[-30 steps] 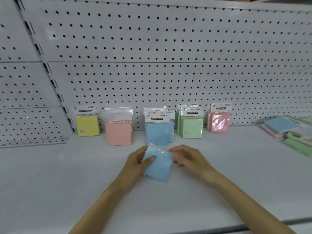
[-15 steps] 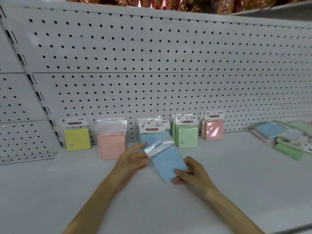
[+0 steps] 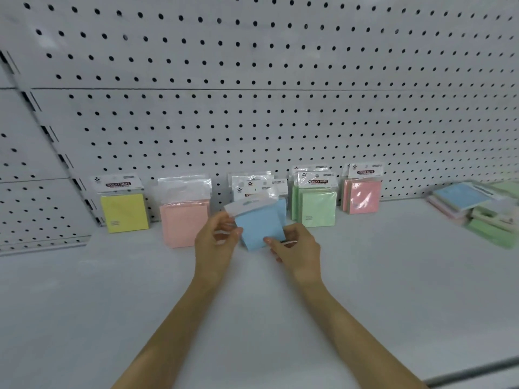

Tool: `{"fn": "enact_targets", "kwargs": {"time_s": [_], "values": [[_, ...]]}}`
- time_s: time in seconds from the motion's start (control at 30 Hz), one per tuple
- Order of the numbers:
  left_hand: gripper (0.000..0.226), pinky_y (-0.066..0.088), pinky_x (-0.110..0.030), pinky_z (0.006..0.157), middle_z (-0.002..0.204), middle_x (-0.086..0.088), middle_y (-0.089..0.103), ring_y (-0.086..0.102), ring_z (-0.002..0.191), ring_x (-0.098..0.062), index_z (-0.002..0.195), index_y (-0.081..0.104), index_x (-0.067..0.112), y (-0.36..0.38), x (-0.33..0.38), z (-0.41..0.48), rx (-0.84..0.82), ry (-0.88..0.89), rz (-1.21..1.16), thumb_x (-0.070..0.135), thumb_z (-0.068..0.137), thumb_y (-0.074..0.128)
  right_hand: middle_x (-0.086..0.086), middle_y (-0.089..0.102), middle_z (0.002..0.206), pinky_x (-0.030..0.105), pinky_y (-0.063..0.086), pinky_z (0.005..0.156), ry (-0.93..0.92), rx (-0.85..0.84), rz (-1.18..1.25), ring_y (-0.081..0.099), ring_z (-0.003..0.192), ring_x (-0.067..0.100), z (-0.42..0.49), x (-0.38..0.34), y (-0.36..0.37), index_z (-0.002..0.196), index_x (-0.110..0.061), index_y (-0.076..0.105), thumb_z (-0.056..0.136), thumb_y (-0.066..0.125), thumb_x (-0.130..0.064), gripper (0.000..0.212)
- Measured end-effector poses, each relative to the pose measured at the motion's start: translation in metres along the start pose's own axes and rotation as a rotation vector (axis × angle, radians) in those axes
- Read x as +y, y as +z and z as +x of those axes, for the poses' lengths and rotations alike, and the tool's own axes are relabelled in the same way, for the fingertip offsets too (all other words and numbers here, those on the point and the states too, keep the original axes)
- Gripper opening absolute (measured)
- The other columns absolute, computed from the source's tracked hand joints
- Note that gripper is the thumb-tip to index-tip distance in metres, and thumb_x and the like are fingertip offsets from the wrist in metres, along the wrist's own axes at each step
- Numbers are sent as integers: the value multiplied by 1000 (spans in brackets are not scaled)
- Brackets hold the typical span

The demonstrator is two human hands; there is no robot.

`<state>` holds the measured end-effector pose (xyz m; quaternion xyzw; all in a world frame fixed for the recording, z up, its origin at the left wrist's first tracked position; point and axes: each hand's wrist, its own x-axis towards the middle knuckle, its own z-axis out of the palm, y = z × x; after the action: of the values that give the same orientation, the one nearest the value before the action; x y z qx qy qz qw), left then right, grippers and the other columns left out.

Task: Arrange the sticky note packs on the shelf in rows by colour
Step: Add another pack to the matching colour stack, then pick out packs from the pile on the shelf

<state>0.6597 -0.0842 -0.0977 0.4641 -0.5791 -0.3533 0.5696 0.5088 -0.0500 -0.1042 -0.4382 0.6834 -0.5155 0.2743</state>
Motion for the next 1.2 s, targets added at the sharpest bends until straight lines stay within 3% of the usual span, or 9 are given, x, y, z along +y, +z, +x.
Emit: {"fn": "enact_targets", "kwargs": {"time_s": [0.17, 0.33, 0.57, 0.63, 0.73, 0.83, 0.93, 1.07, 1.2], "values": [[39, 43, -6, 67, 99, 4, 59, 56, 81, -3, 109, 55, 23, 16, -5, 7, -10, 86, 162, 4, 80, 72, 9, 59, 93, 20, 50, 43, -16, 81, 1, 63, 66, 24, 5, 5, 0, 84, -11, 60, 71, 81, -21, 27], [56, 46, -22, 74, 107, 5, 47, 50, 81, 0, 127, 49, 18, 22, -12, 12, -51, 112, 283, 12, 78, 75, 10, 57, 83, 17, 50, 44, 27, 74, 85, 62, 68, 26, 5, 7, -1, 89, -9, 56, 74, 78, -10, 27], [65, 39, -8, 66, 111, 9, 46, 46, 84, 16, 126, 46, 25, 20, -10, 14, 11, 64, 291, 23, 71, 81, 11, 54, 93, 18, 47, 41, -4, 78, 11, 58, 59, 22, 8, 9, -1, 91, -11, 51, 73, 80, -18, 34], [65, 38, -5, 67, 118, 5, 46, 47, 84, 10, 126, 46, 26, 19, -9, 13, 9, 85, 336, 24, 71, 81, 11, 53, 97, 17, 45, 40, -24, 71, -8, 55, 53, 15, 7, 10, -2, 94, -13, 49, 75, 79, -17, 36], [65, 48, -30, 83, 121, -4, 45, 51, 102, -14, 128, 44, 24, 20, -6, 7, 13, 172, 462, 25, 73, 78, 9, 52, 103, 19, 47, 41, -78, 53, -25, 53, 55, 13, 6, 10, -5, 99, -17, 48, 76, 77, -14, 37], [56, 35, -33, 95, 117, -9, 50, 46, 109, -26, 125, 48, 16, 19, 0, -1, 20, 361, 579, 32, 77, 70, -2, 50, 105, 23, 49, 58, -127, 40, -69, 51, 58, 6, 6, 12, -25, 101, -25, 47, 77, 76, -15, 39], [52, 28, -38, 101, 125, -12, 52, 44, 118, -25, 125, 51, 11, 22, 9, -6, -63, 541, 689, 40, 82, 57, -9, 43, 112, 27, 48, 68, -294, -9, -357, 56, 69, 6, 7, 23, -73, 112, -23, 51, 83, 70, -21, 35], [57, 31, -45, 101, 133, -16, 51, 45, 121, -33, 128, 50, 8, 61, 34, -6, -232, 669, 813, 44, 84, 49, 6, 54, 115, 24, 43, 65, -583, -38, -735, 61, 89, 25, 19, 41, -161, 117, -14, 57, 82, 70, -23, 38], [60, 30, -46, 102, 134, -18, 50, 45, 123, -36, 127, 53, 4, 143, 65, -8, -319, 740, 858, 46, 85, 44, 11, 61, 116, 34, 50, 77, -664, 3, -965, 62, 95, 30, 40, 68, -269, 116, -12, 61, 80, 72, -29, 41]]}}
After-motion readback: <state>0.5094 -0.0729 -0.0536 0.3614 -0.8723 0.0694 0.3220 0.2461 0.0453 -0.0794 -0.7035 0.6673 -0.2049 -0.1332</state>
